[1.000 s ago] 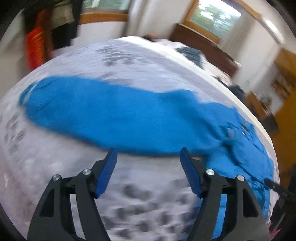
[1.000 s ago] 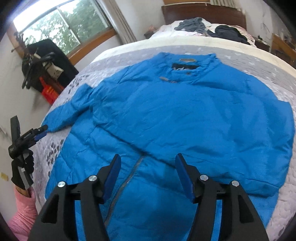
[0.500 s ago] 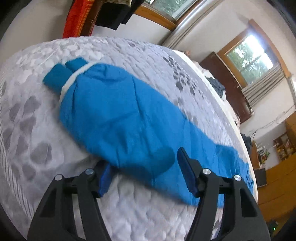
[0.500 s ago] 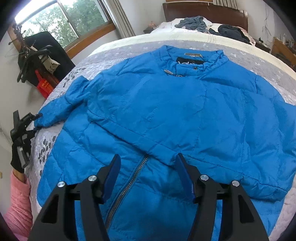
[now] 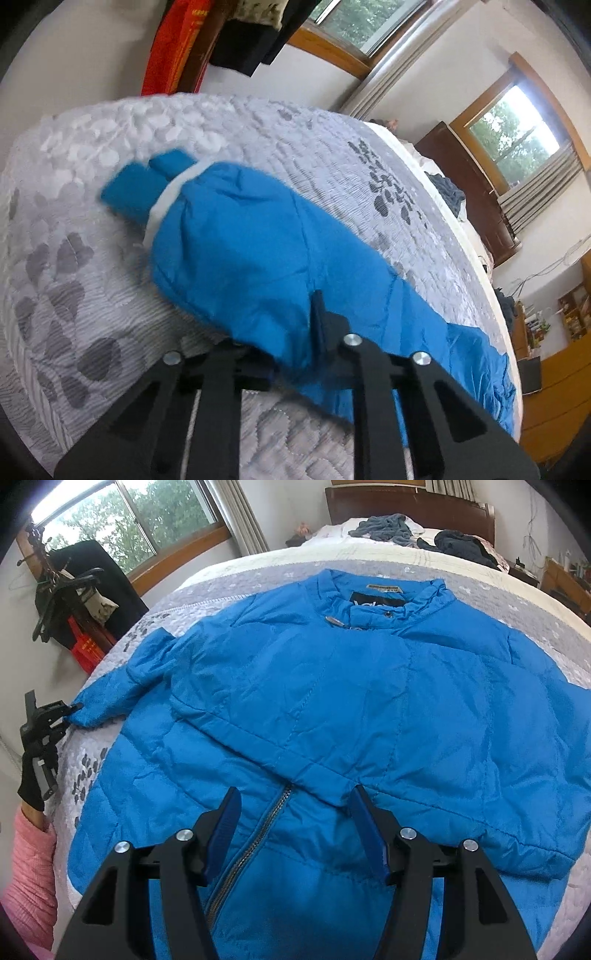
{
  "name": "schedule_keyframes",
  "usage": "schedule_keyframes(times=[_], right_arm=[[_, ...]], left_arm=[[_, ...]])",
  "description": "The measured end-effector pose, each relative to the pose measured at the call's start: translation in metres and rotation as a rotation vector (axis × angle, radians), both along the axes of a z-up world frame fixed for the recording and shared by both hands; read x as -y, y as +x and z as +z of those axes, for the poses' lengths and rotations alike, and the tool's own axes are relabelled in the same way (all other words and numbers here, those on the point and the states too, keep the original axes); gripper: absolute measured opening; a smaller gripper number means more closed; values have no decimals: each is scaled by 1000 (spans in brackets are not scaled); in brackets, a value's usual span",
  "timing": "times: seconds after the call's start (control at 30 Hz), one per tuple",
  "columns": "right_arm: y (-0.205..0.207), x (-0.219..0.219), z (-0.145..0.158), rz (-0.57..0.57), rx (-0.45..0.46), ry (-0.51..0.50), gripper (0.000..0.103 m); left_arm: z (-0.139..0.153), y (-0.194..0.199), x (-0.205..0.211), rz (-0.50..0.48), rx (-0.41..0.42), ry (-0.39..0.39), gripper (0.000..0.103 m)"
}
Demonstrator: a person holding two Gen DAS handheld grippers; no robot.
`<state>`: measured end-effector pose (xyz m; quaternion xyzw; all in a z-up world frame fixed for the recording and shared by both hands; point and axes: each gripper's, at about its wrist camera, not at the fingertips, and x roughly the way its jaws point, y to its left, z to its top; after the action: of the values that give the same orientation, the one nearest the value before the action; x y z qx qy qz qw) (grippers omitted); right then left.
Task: Fold large clothes
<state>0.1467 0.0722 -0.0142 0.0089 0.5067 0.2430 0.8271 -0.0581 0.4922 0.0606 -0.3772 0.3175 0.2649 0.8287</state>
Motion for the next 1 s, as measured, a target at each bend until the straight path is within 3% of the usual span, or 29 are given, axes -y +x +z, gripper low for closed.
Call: schedule_keyframes(times=[0.23, 0.47, 0.77, 1.0], right_arm=[[-10, 19, 16, -33, 45, -11, 62], [-15, 55, 26, -107, 69, -12, 62], [-16, 95, 27, -185, 83, 3, 62], [-15, 112, 27, -217, 89, 17, 62]], left_arm=[[61, 11, 53, -105, 92, 163, 4], [105, 46, 153, -342, 168, 253, 3], [108, 101, 280, -596, 192, 303, 3], [89, 127, 344, -718, 184, 318, 3]])
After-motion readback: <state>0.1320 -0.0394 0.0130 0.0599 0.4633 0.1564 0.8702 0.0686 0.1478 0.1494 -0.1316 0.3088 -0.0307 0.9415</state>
